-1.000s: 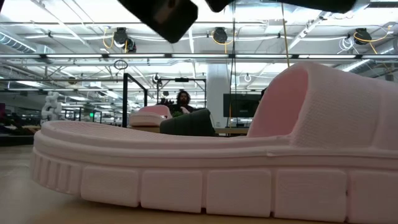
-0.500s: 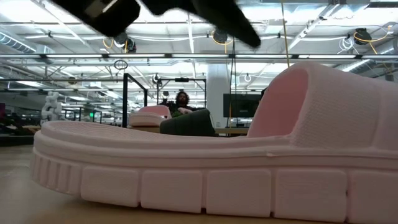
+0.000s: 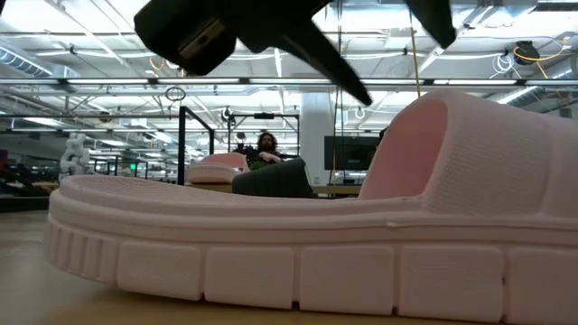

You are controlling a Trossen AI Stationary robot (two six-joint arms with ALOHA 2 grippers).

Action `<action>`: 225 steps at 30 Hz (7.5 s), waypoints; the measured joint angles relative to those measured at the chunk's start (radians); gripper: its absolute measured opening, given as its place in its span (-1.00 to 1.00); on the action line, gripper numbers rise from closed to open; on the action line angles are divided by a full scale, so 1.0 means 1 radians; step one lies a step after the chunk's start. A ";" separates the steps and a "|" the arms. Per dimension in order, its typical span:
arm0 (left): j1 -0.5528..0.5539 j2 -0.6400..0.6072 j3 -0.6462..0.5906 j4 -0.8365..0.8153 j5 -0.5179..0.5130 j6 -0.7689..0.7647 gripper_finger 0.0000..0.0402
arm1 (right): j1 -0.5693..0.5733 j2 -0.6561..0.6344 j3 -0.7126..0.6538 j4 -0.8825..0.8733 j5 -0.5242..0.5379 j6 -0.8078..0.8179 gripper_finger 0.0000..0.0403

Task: Pick and place slides into the shelf
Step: Put the pink slipper on the shelf

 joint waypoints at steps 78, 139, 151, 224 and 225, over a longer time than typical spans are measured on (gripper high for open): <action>0.426 -0.188 0.000 0.962 -1.298 0.653 -1.00 | 0.000 -0.001 0.000 0.004 0.000 0.061 -0.41; 0.714 -0.085 0.000 -0.297 -0.743 -0.652 -1.00 | 0.000 -0.005 0.000 0.008 0.049 0.011 -0.41; 0.724 -0.072 0.000 -0.279 -0.750 -0.654 -1.00 | 0.000 -0.005 0.000 0.009 0.049 0.011 -0.41; 0.749 0.033 -0.001 -0.267 -0.724 -0.632 -1.00 | 0.000 -0.002 0.000 0.008 0.048 0.007 -0.41; 0.750 0.033 -0.001 -0.267 -0.722 -0.630 -1.00 | 0.000 -0.002 0.000 0.008 0.048 0.007 -0.41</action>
